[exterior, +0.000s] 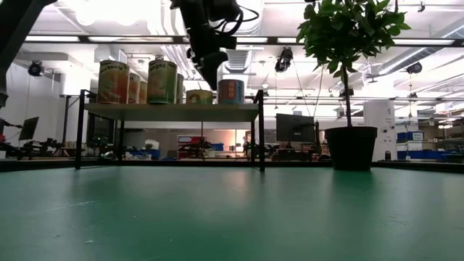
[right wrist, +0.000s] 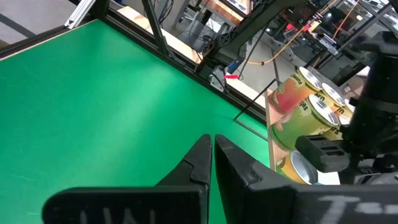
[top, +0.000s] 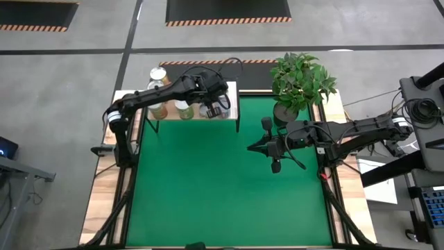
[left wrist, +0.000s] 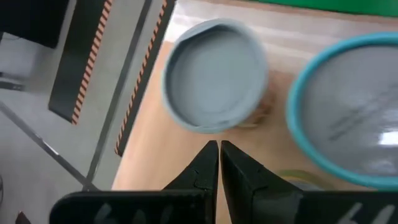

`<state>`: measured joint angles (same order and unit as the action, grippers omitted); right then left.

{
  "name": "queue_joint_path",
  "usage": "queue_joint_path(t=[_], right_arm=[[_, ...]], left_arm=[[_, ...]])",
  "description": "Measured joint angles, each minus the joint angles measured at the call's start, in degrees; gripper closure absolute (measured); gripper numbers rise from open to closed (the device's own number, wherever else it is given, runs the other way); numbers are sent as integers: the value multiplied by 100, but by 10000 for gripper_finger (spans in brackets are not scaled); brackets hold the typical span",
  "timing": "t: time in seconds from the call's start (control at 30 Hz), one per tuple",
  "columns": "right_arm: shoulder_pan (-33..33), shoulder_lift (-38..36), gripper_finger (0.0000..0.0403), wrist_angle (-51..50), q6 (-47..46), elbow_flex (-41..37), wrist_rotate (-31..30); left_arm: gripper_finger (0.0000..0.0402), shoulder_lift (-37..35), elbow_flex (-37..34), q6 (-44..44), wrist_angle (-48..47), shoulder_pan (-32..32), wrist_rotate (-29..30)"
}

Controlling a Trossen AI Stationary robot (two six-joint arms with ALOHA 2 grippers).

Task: Pick and place cans onto a shelf
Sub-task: Adjust the cans on the shelf

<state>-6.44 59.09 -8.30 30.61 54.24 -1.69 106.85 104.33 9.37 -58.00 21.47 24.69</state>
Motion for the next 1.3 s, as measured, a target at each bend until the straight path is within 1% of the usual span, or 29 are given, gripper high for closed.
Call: queue_joint_path(t=[0.23, 1.13, 1.3], right_arm=[[0, 2, 394, -2, 0, 0, 0], [0, 0, 394, -2, 2, -1, -6], [-2, 0, 394, -6, -17, 0, -237]], left_arm=[[401, 2, 0, 2, 9, 206, -14], [401, 11, 0, 66, 274, 217, -28], [401, 11, 0, 66, 274, 217, -28]])
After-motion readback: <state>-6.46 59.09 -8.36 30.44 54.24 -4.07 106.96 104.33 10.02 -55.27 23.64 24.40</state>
